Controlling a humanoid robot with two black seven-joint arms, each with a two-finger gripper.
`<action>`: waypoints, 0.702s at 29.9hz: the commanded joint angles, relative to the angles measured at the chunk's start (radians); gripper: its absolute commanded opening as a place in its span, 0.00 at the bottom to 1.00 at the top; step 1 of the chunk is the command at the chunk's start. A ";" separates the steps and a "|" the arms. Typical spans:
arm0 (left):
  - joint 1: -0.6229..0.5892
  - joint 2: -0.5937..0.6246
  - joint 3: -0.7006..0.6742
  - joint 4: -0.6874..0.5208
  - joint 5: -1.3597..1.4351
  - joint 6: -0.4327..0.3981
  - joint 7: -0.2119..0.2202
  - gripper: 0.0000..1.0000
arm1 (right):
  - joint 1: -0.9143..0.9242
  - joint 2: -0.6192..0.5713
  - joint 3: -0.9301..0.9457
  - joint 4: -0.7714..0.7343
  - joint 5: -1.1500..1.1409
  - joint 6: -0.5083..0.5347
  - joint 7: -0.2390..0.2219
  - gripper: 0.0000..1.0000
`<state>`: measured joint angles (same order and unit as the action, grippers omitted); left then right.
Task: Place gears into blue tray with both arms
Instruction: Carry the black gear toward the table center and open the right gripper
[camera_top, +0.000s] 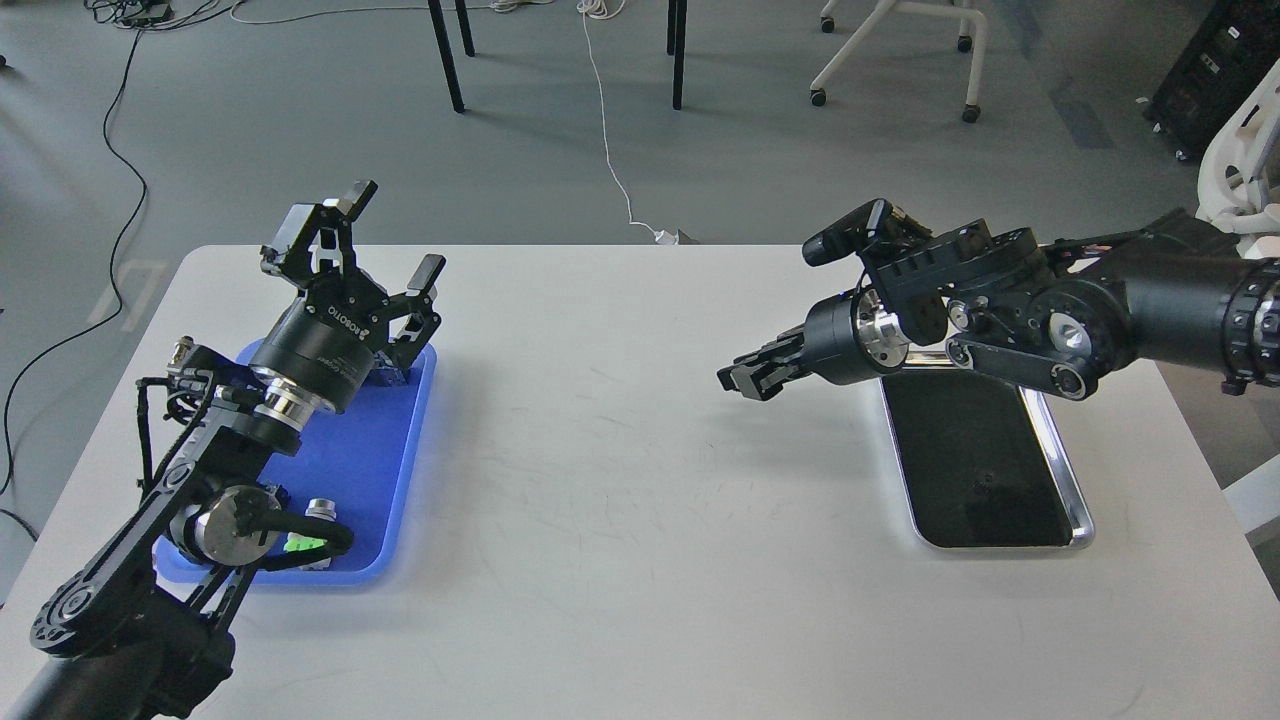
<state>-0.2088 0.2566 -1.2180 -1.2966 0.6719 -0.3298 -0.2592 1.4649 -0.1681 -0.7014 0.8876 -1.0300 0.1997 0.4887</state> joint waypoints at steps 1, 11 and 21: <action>0.000 0.003 0.000 0.000 0.000 0.000 0.000 0.98 | -0.021 0.079 -0.029 -0.031 0.018 -0.008 0.000 0.17; 0.002 0.003 0.000 -0.001 0.000 0.002 0.000 0.98 | -0.100 0.116 -0.044 -0.038 0.022 -0.014 0.000 0.18; 0.002 0.003 0.000 -0.003 0.002 0.002 0.000 0.98 | -0.100 0.113 -0.044 -0.038 0.022 -0.026 0.000 0.24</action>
<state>-0.2071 0.2593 -1.2180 -1.2982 0.6730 -0.3282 -0.2592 1.3653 -0.0560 -0.7456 0.8498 -1.0078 0.1736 0.4887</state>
